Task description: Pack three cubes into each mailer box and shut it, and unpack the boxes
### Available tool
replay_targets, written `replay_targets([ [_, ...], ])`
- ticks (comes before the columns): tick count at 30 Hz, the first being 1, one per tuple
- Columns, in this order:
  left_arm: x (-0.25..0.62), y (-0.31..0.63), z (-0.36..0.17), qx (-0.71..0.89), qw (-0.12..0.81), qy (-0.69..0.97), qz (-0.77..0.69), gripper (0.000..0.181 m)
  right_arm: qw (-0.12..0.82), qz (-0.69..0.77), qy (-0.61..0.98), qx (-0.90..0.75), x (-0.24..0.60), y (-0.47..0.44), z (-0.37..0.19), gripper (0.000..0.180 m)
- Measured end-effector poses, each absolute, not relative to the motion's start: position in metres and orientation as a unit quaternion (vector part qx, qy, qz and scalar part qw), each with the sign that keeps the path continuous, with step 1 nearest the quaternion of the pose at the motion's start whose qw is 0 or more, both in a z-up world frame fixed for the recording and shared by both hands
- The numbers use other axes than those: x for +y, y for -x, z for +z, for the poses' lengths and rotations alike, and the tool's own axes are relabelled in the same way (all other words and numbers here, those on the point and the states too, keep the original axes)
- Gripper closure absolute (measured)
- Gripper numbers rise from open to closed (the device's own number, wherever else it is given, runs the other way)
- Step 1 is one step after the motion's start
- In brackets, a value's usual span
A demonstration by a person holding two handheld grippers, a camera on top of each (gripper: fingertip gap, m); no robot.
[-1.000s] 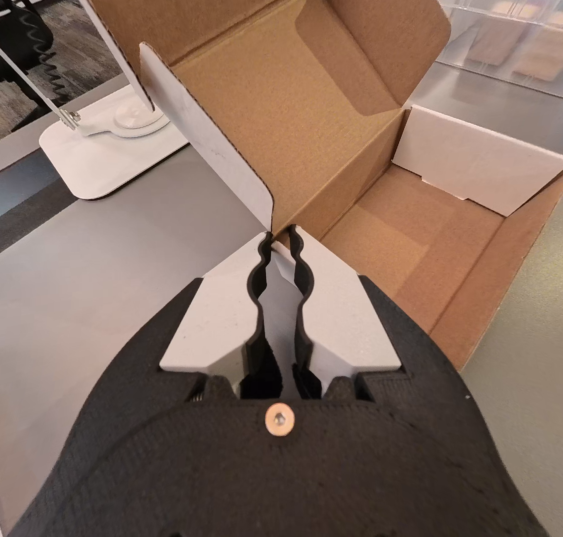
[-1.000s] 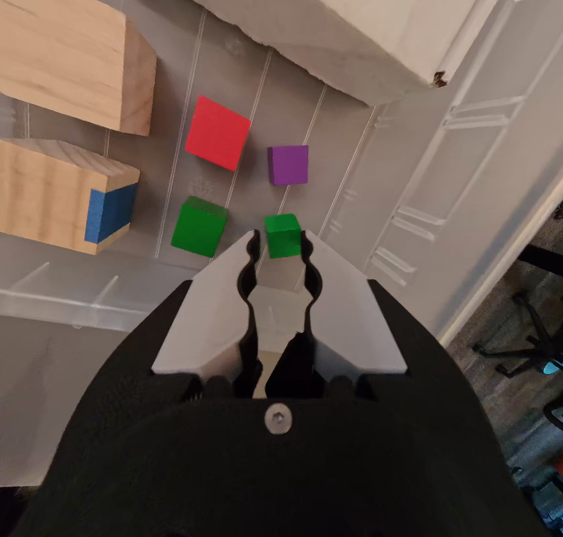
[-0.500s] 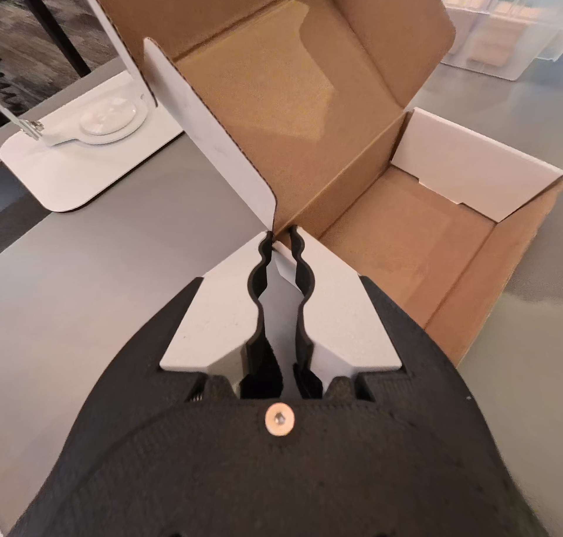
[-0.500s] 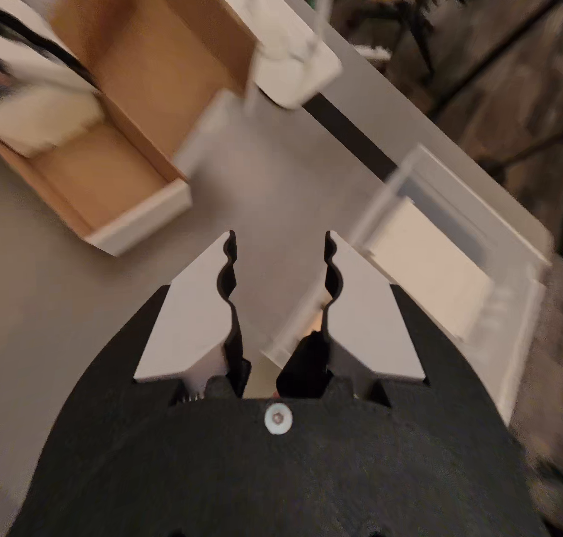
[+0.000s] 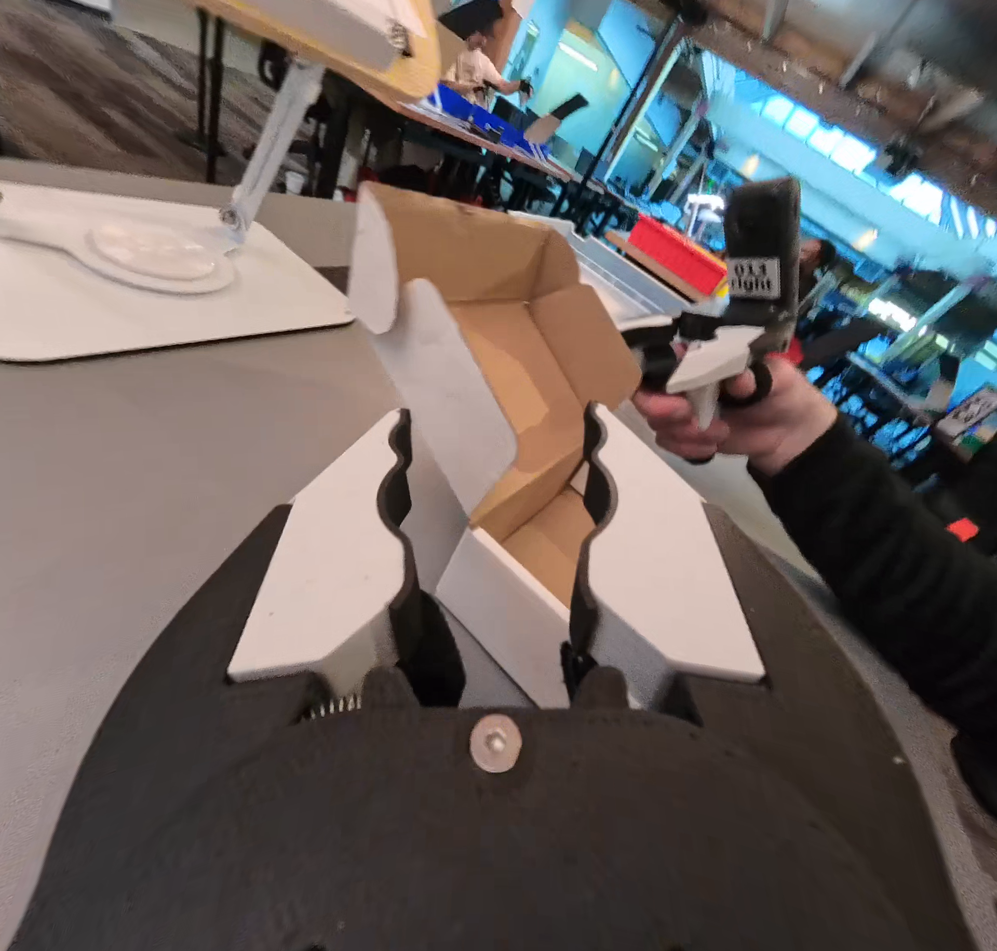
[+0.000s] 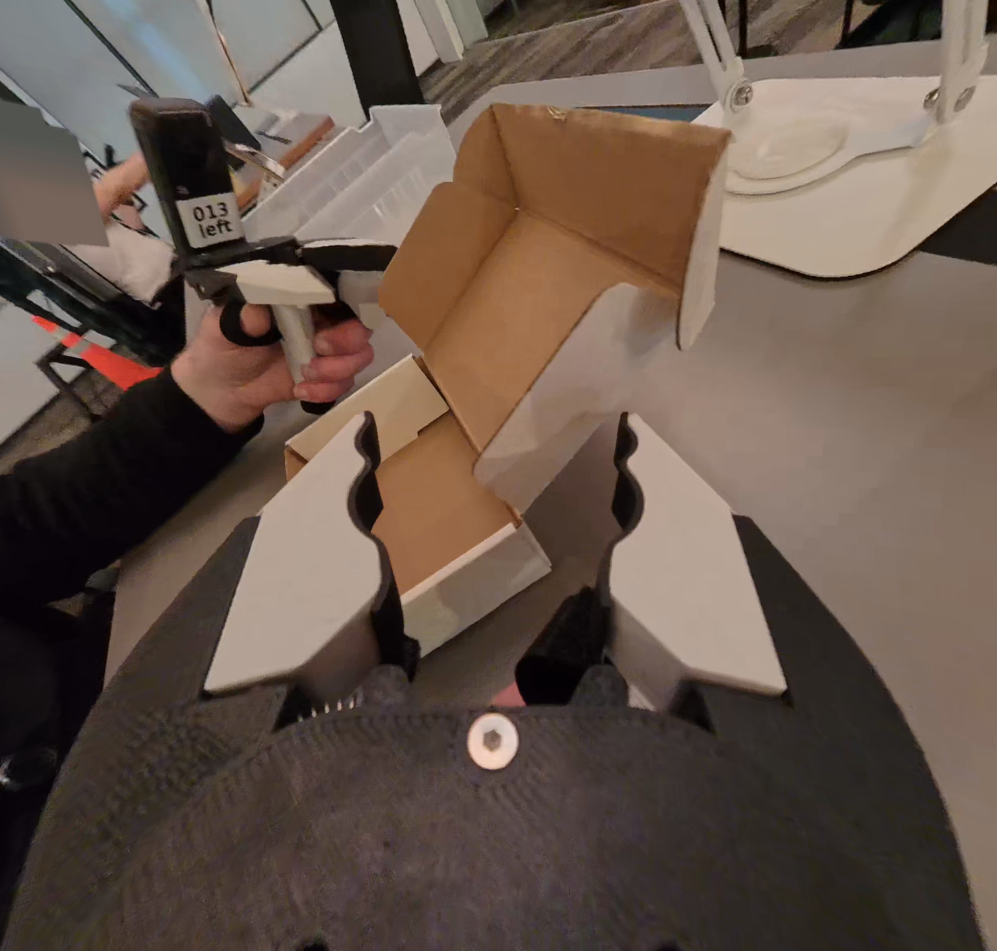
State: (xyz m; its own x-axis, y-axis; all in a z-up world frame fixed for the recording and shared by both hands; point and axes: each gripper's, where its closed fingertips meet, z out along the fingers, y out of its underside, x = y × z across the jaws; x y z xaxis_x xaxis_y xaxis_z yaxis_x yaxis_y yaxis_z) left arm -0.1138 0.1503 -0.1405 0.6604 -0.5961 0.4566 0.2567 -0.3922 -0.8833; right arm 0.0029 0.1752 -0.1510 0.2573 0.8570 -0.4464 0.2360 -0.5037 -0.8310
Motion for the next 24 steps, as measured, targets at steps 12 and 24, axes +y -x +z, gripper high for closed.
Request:
replay_targets([
  [12,0.162,0.111,-0.140,0.088,0.533,0.697,-0.471,0.132,0.409,0.461,0.663,-0.425,0.167,-0.003,-0.141,0.132],
  [24,0.143,0.110,-0.142,0.198,0.617,0.720,-0.249,0.150,0.518,0.261,0.605,-0.546,0.157,-0.002,-0.150,0.133],
])
